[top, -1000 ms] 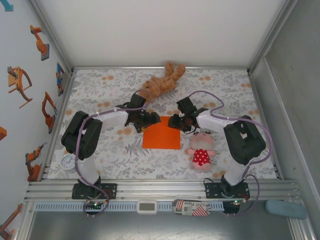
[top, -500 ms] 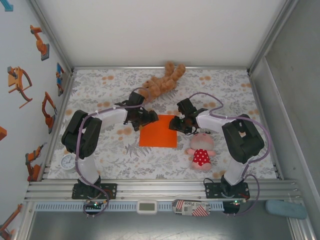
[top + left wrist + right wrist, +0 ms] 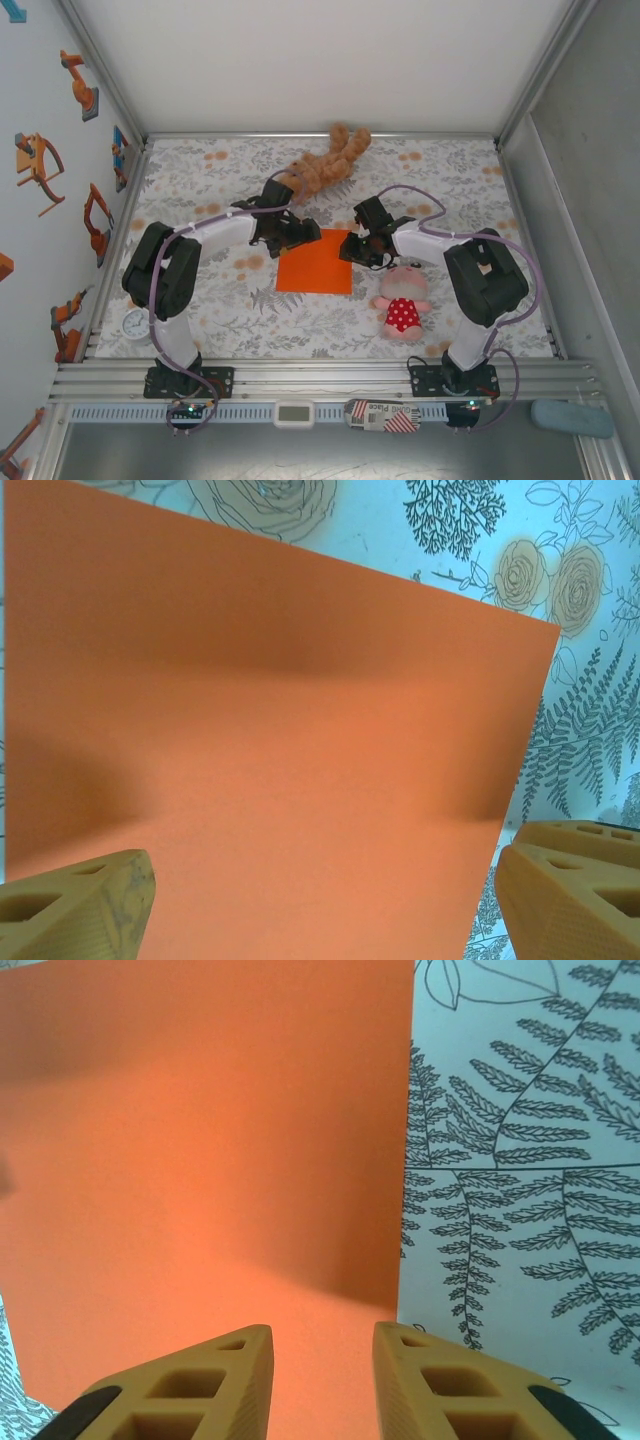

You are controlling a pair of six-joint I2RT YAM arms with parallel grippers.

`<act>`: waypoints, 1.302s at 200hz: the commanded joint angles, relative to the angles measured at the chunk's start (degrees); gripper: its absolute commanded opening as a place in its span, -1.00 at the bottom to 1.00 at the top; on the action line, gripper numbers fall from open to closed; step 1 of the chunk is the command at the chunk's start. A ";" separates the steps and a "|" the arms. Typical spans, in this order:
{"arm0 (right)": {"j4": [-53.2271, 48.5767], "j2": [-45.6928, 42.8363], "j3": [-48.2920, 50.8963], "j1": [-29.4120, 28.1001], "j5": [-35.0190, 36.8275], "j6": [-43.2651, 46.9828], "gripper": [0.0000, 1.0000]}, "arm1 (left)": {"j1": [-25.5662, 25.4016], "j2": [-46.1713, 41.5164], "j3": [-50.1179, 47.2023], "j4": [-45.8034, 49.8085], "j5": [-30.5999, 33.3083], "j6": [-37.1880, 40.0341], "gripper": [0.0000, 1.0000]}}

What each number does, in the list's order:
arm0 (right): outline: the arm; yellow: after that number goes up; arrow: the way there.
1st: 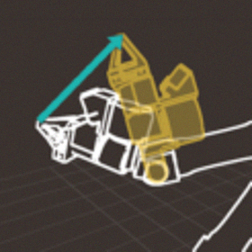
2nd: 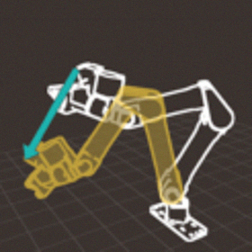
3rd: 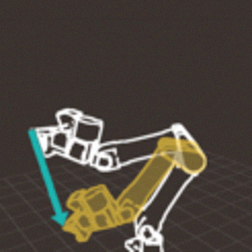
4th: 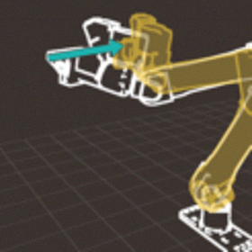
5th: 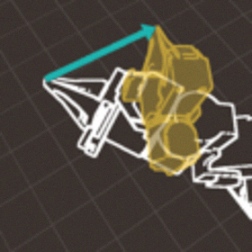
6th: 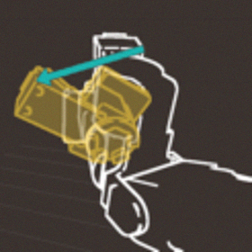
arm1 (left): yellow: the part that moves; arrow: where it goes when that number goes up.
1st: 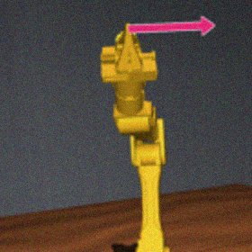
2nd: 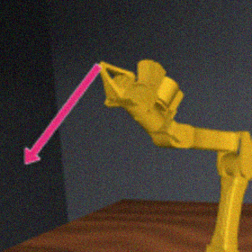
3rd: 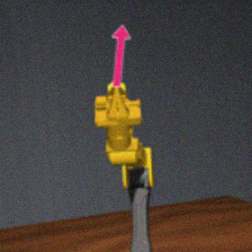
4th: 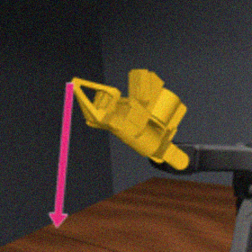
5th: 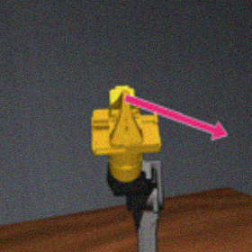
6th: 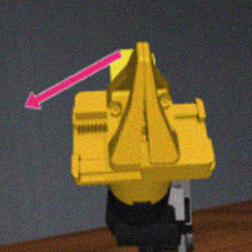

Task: Fold a paper plane with a square sheet of paper (pick it up from the middle)
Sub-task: First fold in half a square sheet of paper at the center of the table.

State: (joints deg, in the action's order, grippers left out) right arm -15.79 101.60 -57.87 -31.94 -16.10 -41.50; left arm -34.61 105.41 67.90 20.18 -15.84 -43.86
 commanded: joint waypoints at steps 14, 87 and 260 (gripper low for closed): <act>1.26 2.11 -1.54 0.39 -1.87 0.19 -0.44 | -0.82 0.80 -0.57 1.48 -0.22 -1.82 0.77; 1.94 4.61 -1.37 0.43 -3.06 0.29 -0.46 | -0.47 1.76 -3.80 -2.07 -1.08 -4.08 0.86; 7.09 13.21 -7.17 -1.70 -10.88 -2.19 -0.50 | 2.20 -1.99 -11.16 -8.08 -2.23 -6.61 0.89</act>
State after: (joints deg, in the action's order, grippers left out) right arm -6.94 111.94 -64.29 -32.29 -26.96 -42.94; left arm -32.58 102.48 57.52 7.75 -20.53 -51.05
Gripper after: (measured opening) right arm 0.251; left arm 0.959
